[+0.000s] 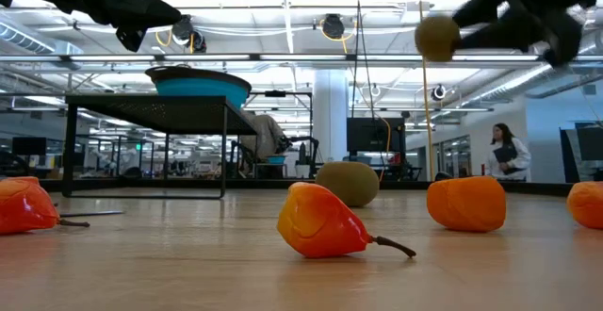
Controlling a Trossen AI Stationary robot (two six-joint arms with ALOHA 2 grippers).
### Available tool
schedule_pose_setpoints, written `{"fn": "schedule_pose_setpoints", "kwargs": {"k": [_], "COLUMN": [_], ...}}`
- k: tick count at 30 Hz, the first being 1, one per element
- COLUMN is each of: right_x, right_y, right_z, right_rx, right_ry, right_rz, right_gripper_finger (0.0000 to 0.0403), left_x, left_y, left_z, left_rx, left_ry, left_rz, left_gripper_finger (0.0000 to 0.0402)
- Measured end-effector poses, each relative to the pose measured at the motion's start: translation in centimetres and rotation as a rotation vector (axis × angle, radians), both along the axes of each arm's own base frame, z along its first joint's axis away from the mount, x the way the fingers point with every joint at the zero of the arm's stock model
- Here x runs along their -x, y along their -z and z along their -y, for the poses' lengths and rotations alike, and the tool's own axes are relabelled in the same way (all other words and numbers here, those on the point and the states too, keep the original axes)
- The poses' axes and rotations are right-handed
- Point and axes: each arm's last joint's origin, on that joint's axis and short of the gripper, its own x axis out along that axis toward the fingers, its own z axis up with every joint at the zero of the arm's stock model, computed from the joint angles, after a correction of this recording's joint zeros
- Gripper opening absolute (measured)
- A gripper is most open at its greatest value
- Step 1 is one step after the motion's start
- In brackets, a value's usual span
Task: Pick & Place Fruit
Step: Put the right kiwi into the blue strainer bowl on the shelf
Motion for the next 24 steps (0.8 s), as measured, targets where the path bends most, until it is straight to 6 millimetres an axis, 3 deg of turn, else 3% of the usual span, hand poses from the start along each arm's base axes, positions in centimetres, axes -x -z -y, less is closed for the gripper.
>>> {"fn": "schedule_pose_setpoints", "kwargs": {"k": [10,17,24], "right_x": [-0.4,-0.4,-0.5], "right_y": [-3.8,-4.2,-4.4], "right_z": [-0.2,-0.3,-0.8], "right_rx": [-0.251,-0.517,-0.917], "right_ry": [0.006,0.005,-0.108], "right_rz": [0.397,0.52,0.575], "right_gripper_finger": [0.0165,0.0165,0.0165], "left_x": [0.0,0.0,0.0], "left_y": [0.0,0.0,0.0], "left_z": [0.0,0.0,0.0], "left_rx": [-0.118,-0.123,-0.124], "left_ry": [0.023,0.024,0.026], "left_rz": [-0.01,-0.009,-0.009], "left_gripper_finger": [0.0021,0.0021,0.0021]}}
